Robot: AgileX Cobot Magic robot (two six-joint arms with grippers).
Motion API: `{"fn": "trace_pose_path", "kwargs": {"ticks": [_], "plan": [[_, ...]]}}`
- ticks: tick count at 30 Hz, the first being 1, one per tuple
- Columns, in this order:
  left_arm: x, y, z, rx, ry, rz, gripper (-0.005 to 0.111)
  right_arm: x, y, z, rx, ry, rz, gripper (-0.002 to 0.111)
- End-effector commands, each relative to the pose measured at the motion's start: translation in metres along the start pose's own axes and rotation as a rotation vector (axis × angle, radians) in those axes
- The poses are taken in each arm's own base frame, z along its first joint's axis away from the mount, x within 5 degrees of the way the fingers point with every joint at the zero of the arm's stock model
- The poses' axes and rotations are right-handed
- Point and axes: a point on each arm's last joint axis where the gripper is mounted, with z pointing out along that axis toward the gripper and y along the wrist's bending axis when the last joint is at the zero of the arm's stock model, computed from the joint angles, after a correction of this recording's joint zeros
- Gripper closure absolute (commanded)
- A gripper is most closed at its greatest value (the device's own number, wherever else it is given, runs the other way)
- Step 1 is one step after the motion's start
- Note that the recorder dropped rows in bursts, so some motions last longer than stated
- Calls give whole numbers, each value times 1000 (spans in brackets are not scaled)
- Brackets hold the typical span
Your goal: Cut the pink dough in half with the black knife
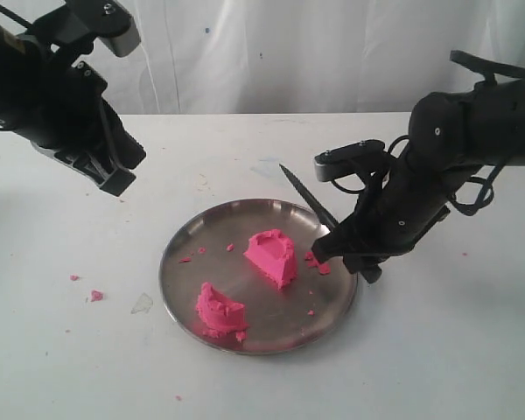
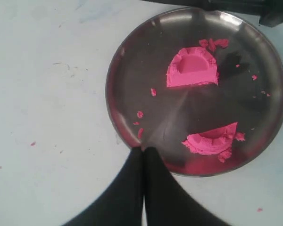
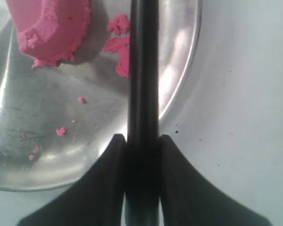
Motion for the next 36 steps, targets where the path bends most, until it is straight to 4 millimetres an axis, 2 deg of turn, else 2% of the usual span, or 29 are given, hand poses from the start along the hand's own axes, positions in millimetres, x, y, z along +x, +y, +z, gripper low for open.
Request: {"fn": "trace_pose_path", "kwargs": {"ticks": [1,11,22,36], "plan": [[3,-4,-1,25,18,-40,107,-1,1,2,-38,-2,11,108],[4,-5,-1,35,32,-40,107,0,-1,26,-42,31,14,108],[4,-5,-1,35,32,-40,107,-2,8,27,-141,0,-28,108],[4,-5,-1,36,34,-42,107,2,6,48,-149,55,-29,108]]}}
